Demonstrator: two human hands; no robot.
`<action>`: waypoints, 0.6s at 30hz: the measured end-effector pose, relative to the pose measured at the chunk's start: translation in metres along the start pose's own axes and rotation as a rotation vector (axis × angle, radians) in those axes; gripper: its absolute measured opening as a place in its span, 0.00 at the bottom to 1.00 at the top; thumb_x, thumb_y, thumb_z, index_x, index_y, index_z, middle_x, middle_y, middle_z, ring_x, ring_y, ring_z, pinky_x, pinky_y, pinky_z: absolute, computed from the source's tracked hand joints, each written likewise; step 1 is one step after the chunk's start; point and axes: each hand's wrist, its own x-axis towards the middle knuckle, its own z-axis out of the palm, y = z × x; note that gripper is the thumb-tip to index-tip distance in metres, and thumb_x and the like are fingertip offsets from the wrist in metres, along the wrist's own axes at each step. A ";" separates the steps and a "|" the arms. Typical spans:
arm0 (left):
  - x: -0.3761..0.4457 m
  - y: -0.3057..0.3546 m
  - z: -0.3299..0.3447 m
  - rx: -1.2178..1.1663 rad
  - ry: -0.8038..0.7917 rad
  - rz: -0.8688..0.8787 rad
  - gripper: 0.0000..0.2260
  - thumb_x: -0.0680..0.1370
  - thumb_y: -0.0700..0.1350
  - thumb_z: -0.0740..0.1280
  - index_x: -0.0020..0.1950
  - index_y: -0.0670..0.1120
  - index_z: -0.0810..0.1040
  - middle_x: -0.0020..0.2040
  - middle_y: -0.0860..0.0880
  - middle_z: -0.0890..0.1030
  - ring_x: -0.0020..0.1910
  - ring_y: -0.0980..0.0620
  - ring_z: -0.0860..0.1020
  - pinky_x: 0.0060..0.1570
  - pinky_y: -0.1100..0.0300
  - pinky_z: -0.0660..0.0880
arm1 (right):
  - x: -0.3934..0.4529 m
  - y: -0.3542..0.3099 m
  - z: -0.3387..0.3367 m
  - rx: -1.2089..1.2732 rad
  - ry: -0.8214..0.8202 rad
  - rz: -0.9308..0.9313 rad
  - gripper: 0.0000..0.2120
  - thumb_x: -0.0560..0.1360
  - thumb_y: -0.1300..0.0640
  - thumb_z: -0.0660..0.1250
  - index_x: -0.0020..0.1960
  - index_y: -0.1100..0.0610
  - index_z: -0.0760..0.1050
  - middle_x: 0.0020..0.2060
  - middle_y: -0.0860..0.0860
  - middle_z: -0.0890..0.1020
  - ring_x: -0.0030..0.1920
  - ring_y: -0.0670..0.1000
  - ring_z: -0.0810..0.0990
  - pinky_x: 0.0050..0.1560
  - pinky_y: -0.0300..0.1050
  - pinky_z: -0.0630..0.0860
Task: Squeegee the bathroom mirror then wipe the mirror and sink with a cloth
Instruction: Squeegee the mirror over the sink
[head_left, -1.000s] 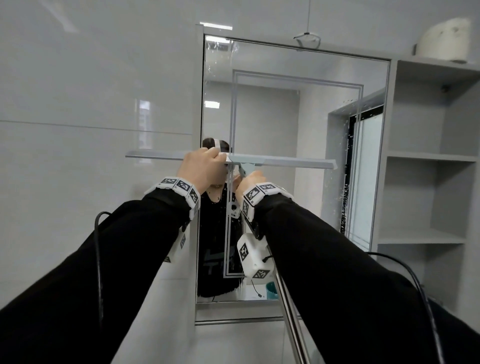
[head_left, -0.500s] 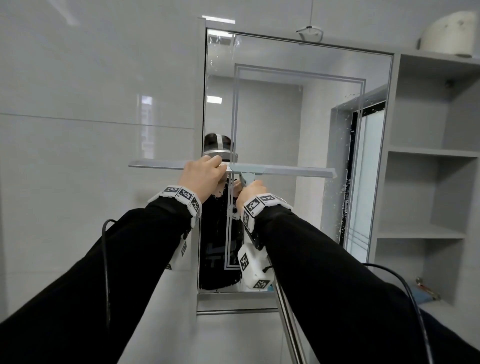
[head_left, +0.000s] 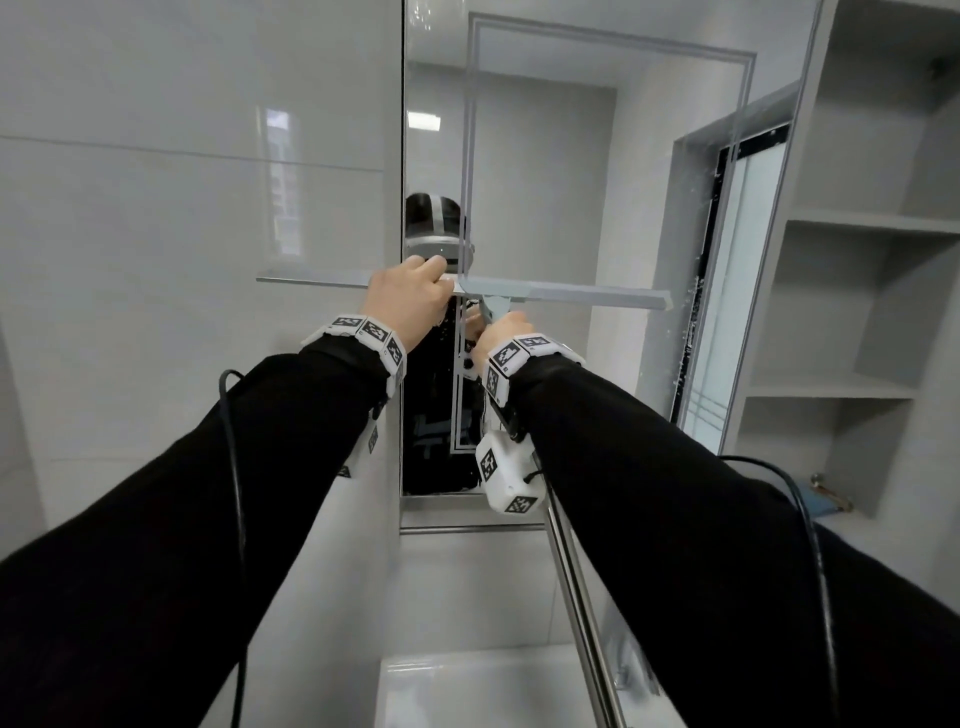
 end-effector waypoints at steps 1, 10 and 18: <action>-0.001 0.000 0.002 0.001 -0.001 0.001 0.11 0.80 0.39 0.54 0.57 0.41 0.74 0.61 0.46 0.72 0.57 0.45 0.71 0.38 0.57 0.67 | 0.000 -0.002 0.002 -0.001 0.029 0.042 0.19 0.79 0.58 0.60 0.68 0.62 0.66 0.63 0.56 0.75 0.57 0.54 0.76 0.39 0.40 0.70; -0.025 0.008 0.011 0.006 0.101 0.057 0.06 0.73 0.34 0.64 0.45 0.40 0.79 0.52 0.44 0.80 0.48 0.45 0.79 0.27 0.59 0.71 | -0.003 0.015 0.018 0.001 0.027 0.089 0.19 0.79 0.60 0.60 0.68 0.64 0.63 0.62 0.56 0.76 0.61 0.54 0.77 0.50 0.39 0.70; -0.045 0.019 0.009 0.068 0.093 0.135 0.05 0.65 0.35 0.71 0.35 0.45 0.81 0.44 0.48 0.83 0.38 0.51 0.81 0.19 0.66 0.67 | -0.011 0.034 0.030 0.017 -0.002 0.089 0.19 0.79 0.60 0.60 0.68 0.64 0.63 0.62 0.57 0.75 0.60 0.55 0.76 0.46 0.40 0.67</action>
